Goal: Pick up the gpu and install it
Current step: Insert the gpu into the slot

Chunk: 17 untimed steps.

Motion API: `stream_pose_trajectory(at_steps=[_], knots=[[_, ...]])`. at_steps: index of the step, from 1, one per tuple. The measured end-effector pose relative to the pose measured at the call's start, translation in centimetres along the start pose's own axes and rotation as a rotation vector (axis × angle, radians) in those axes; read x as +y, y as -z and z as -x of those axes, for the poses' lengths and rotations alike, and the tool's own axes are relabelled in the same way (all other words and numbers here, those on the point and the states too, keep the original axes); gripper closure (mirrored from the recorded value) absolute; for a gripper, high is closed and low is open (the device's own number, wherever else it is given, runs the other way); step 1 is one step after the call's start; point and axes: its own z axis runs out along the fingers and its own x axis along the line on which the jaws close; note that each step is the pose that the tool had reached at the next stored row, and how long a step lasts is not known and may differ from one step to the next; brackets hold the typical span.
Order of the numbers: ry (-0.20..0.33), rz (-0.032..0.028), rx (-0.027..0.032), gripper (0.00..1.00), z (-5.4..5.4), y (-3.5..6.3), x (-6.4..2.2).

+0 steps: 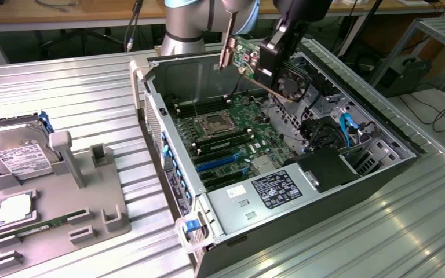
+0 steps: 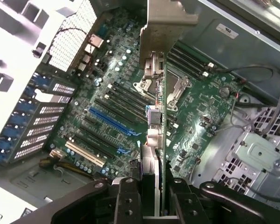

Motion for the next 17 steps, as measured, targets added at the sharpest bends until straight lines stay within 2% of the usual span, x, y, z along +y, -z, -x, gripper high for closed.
stream_pose_trajectory(at_steps=[10, 17], knots=[[0.155, 0.0002, 0.0059, 0.72, 0.0, 0.0, 0.0], [0.24, 0.0004, 0.0091, 0.72, 0.0, 0.0, 0.0]])
